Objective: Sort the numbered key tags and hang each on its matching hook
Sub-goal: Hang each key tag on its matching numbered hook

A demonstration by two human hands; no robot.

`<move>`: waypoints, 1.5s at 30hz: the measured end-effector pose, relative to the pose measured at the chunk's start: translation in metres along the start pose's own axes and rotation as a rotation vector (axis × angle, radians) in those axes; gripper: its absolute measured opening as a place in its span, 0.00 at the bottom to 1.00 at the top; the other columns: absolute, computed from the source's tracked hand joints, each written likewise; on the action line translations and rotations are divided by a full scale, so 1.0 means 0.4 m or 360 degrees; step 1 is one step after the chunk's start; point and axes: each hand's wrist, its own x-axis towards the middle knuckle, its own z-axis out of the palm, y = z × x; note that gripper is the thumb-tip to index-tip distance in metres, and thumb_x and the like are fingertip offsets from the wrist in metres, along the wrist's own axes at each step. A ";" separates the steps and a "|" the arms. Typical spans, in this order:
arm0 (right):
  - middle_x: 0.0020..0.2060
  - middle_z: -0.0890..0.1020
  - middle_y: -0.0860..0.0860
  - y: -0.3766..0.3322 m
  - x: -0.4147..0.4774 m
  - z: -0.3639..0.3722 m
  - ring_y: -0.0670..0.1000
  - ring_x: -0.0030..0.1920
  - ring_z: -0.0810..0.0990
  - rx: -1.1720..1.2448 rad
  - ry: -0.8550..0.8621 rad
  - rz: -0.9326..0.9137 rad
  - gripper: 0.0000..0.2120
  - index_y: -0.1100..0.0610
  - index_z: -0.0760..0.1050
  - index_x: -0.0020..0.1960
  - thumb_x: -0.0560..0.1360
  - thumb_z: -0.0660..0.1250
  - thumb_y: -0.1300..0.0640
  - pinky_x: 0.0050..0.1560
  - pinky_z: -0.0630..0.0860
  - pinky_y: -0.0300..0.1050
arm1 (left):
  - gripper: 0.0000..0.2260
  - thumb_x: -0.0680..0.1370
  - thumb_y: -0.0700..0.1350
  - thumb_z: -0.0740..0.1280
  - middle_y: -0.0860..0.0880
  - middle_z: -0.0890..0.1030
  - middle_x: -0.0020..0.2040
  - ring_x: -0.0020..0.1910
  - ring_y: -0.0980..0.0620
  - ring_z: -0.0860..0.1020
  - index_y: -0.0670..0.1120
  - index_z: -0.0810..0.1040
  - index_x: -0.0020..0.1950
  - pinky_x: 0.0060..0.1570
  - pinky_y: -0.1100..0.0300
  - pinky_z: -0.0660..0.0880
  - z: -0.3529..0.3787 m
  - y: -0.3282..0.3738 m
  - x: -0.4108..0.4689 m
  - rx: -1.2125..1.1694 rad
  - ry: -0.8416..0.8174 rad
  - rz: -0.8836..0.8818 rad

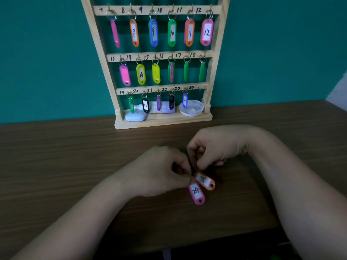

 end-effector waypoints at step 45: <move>0.25 0.76 0.43 0.069 0.114 -0.095 0.44 0.24 0.70 0.1304 0.2083 -0.0332 0.04 0.55 0.82 0.48 0.81 0.72 0.61 0.26 0.68 0.39 | 0.03 0.78 0.49 0.75 0.58 0.82 0.43 0.47 0.61 0.79 0.58 0.86 0.47 0.40 0.73 0.70 0.000 -0.024 0.021 -0.0141 0.0668 -0.0039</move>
